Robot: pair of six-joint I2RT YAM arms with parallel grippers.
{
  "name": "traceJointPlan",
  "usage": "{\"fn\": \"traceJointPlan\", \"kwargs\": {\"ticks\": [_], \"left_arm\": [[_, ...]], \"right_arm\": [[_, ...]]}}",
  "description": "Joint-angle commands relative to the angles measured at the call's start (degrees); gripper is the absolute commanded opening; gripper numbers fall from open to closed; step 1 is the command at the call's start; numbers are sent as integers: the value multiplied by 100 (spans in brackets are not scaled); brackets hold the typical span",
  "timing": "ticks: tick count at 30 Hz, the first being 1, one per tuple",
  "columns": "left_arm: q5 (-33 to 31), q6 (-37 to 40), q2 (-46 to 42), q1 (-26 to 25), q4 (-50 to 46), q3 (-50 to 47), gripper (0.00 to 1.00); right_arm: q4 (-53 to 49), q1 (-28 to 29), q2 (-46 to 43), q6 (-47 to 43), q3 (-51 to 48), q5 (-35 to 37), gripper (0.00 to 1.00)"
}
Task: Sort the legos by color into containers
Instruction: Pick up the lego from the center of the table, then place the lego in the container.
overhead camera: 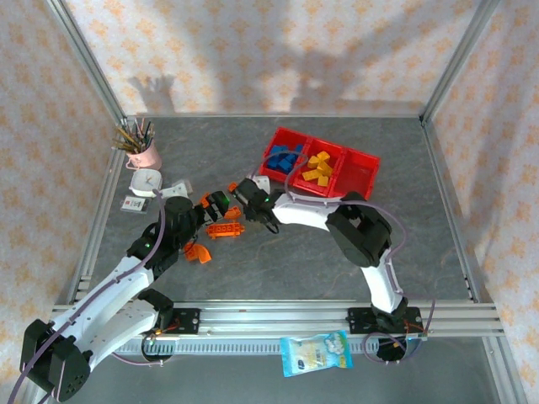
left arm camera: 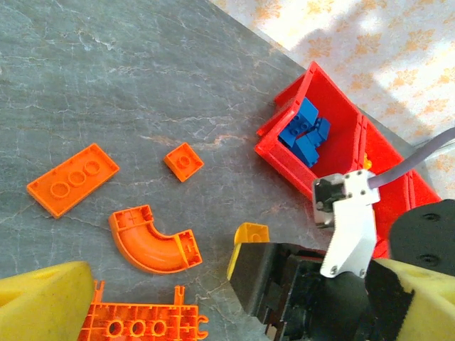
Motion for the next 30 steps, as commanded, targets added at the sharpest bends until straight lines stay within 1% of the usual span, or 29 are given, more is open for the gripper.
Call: {"fn": "traceJointPlan", "kwargs": {"ticks": [1, 5, 11, 16, 21, 24, 25, 28, 30], "left_arm": [[134, 25, -8, 43, 48, 73, 99], [196, 128, 132, 38, 104, 215, 99], [407, 295, 573, 38, 340, 509, 99], [585, 353, 999, 39, 569, 765, 99], [677, 344, 1285, 38, 777, 908, 99], [689, 368, 1395, 43, 780, 1012, 99], [681, 377, 1413, 39, 769, 1040, 99], [665, 388, 1430, 44, 784, 1071, 99], [646, 372, 1438, 50, 811, 1052, 99]], "right_arm": [[-90, -138, -626, -147, -10, 89, 28], [-143, -558, -1111, -275, -138, 222, 27], [-148, -1531, -1471, -528, -296, 427, 27], [16, -2260, -1230, -739, -123, 356, 27], [-104, -2659, -616, -890, 431, 389, 27], [-153, -2800, -403, -909, 661, 283, 35], [-204, -2818, -377, -923, 734, 305, 42], [-188, -2815, -524, -975, 748, 302, 52], [-165, -2810, -674, -1005, 683, 280, 55]]}}
